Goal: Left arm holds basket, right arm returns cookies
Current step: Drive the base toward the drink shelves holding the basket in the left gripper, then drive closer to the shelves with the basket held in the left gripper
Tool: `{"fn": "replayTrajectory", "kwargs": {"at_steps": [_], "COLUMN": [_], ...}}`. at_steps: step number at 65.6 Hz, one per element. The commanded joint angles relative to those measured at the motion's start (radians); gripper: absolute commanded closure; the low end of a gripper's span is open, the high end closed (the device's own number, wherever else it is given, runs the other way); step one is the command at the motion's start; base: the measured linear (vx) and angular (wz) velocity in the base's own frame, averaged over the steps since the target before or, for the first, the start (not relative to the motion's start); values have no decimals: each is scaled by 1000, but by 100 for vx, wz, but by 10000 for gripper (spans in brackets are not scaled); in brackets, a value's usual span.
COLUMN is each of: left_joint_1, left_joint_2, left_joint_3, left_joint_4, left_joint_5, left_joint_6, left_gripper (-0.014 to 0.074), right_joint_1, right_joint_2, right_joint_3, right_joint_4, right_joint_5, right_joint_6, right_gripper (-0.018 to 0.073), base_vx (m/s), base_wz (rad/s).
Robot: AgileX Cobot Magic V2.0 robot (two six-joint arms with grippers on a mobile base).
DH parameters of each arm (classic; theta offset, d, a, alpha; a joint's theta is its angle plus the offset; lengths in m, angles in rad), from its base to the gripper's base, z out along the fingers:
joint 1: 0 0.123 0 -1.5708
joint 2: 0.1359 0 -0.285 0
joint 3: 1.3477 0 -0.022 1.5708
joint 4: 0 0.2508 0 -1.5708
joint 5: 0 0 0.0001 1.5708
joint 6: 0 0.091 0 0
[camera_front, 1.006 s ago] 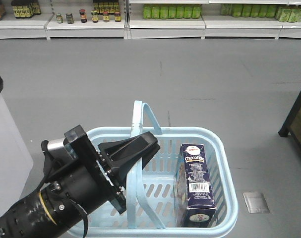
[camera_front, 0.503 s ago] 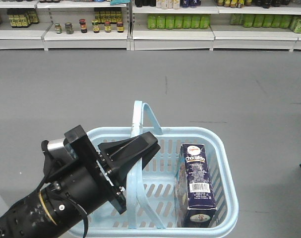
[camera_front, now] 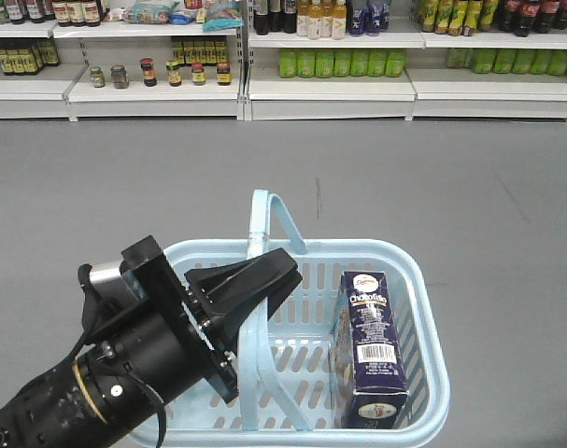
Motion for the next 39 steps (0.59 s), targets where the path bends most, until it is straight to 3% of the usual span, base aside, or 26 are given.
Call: {"fn": "replayTrajectory", "kwargs": {"at_steps": [1, 39], "left_joint_1": [-7, -7], "left_joint_2": [-35, -35], "left_joint_3": [-32, -32], "left_joint_4": [-12, -12], "left_joint_5": [-131, -130], "left_joint_6": [3, 3], "left_gripper": [599, 599], "right_joint_1": [3, 3], "right_joint_2": [-10, -10], "right_joint_3": [17, 17], "right_joint_4": [-6, -6], "right_joint_5": [-72, -72], "right_joint_6": [-9, -9], "right_gripper": [566, 566], "base_vx": [55, 54], "base_wz": [-1, -3]}}
